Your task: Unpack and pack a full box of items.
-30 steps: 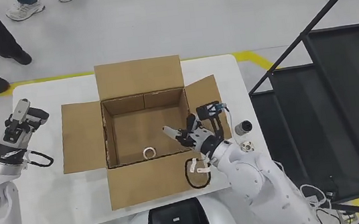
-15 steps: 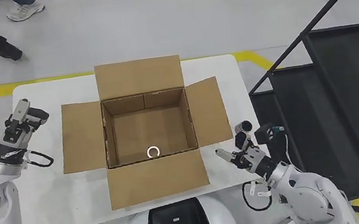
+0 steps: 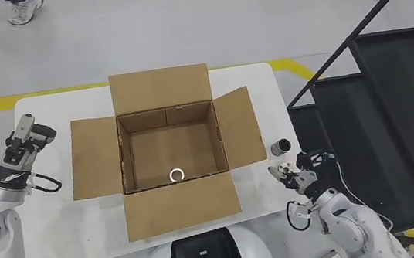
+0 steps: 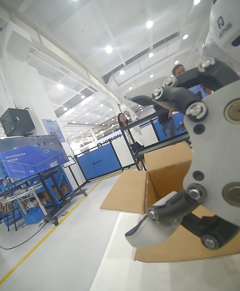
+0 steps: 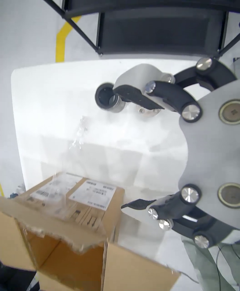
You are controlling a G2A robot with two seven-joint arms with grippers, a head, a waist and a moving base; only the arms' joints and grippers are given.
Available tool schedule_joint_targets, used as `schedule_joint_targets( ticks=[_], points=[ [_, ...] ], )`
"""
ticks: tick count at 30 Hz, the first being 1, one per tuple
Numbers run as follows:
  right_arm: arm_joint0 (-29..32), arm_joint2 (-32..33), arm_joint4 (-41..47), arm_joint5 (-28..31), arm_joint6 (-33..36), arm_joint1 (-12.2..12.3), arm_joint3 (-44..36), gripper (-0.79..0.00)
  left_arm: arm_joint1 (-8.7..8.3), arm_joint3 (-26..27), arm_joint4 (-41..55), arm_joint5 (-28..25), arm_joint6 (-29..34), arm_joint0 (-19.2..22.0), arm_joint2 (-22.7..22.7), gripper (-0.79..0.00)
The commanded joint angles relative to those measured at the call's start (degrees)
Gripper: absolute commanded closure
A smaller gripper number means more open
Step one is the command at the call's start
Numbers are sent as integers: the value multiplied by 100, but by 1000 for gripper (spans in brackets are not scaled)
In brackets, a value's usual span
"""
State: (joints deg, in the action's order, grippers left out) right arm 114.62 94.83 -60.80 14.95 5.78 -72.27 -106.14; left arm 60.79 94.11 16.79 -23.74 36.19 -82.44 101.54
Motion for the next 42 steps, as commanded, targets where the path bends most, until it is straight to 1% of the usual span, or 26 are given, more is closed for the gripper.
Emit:
schedule_joint_targets(
  ticks=[1, 7, 14, 16, 18, 22, 27, 31, 33, 39, 40, 42],
  points=[
    [-125, -84, -174, -137, -102, -4, 234, -785, 0, 0, 0, 0, 0, 0, 0, -785],
    [-395, -264, -826, -472, -244, -3, 782, -785, 0, 0, 0, 0, 0, 0, 0, -785],
    [-722, -419, -1075, -844, -301, -20, 1284, -785, 0, 0, 0, 0, 0, 0, 0, -785],
    [-858, -467, -1237, -1005, -339, -25, 1501, -785, 0, 0, 0, 0, 0, 0, 0, -785],
    [-1021, -545, -1136, -1157, -345, -49, 1729, -785, 0, 0, 0, 0, 0, 0, 0, -785],
    [-1264, -694, -1357, -1437, -435, -72, 2063, -785, 0, 0, 0, 0, 0, 0, 0, -785],
    [-1367, -791, -1423, -1656, -458, -95, 2267, -785, 0, 0, 0, 0, 0, 0, 0, -785],
    [-1381, -827, -1423, -1679, -455, -103, 2338, -785, 0, 0, 0, 0, 0, 0, 0, -785],
    [-1366, -847, -1580, -1717, -468, -97, 2342, -785, 0, 0, 0, 0, 0, 0, 0, -785],
    [-1378, -882, -1490, -1780, -372, -113, 2380, -785, 0, 0, 0, 0, 0, 0, 0, -785],
    [-1387, -883, -1493, -1772, -355, -112, 2379, -686, 0, 0, 0, 0, 0, 0, 0, -785],
    [-1402, -890, -1429, -1747, -281, -116, 2377, -243, 0, 0, 0, 0, 0, 0, 0, -785]
  ],
)
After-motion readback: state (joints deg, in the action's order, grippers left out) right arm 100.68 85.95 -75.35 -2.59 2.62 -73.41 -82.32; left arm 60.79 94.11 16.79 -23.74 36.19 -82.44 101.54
